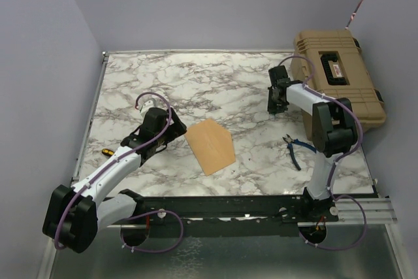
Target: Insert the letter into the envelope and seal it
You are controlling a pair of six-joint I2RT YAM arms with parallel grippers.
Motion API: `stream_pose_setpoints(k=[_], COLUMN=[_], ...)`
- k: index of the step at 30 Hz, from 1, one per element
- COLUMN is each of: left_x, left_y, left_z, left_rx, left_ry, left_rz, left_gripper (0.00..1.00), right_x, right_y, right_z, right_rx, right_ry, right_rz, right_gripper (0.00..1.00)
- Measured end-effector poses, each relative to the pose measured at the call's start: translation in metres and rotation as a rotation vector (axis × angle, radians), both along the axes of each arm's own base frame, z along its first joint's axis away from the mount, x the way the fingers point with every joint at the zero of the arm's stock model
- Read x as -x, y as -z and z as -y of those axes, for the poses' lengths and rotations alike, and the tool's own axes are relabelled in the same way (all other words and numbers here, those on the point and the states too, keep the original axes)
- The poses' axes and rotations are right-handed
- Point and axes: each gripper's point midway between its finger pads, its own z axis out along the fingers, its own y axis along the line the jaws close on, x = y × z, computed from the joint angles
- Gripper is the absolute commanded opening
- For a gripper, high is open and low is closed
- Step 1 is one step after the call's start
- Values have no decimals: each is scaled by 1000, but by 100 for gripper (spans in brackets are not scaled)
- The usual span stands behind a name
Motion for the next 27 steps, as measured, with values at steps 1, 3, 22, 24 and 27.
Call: stream_pose_setpoints(k=[1,3,22,24,27], left_x=[-1,-3,-46,-45,-43], left_y=[-1,-4,-161,-173,-186], left_z=[0,2,125,141,158], left_rx=[0,0,403,438,474], left_ry=[3,9,487,544,602], left_rz=[4,12,447,477,509], left_gripper=[99,99,99,98,89], right_x=[-1,-1,31,41,49], right_y=[-1,-2,-262,-272,-283], right_z=[-1,-7,-200,-211,-218], right_rx=[-9,-43,-1115,-1176,-1235], right_ry=[-2,-13,-373,-398,-420], right_rz=[14,39,610,589,574], right_gripper=[11,11,13,13,13])
